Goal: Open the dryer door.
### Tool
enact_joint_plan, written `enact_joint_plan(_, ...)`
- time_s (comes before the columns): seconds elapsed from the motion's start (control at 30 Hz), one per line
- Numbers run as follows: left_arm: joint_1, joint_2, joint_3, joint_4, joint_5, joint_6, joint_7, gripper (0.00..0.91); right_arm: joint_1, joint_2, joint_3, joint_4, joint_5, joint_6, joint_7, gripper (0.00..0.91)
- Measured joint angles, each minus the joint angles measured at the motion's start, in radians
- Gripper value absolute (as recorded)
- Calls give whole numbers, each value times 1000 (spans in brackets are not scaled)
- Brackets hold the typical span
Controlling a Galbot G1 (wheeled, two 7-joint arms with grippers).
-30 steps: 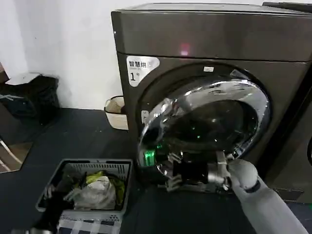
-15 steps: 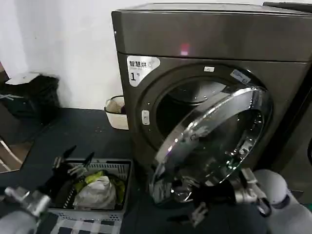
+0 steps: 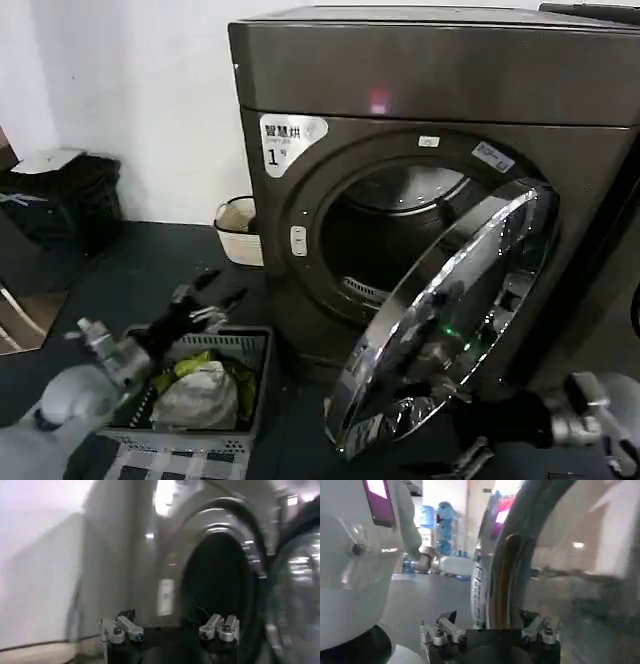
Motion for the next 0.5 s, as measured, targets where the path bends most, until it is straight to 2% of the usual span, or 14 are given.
enact_joint_plan(0.17, -109, -9, 139, -5, -9, 5, 18, 907, -79, 26, 146, 8, -20, 3, 4, 907)
enact_joint_plan(0.4, -250, -35, 333, -10, -10, 13, 21, 907, -167, 81, 367, 7, -90, 2, 93, 907)
enact_joint_plan(0.5, -302, -49, 407, -11, -16, 19, 27, 907, -189, 106, 465, -1, -136, 24, 159, 907)
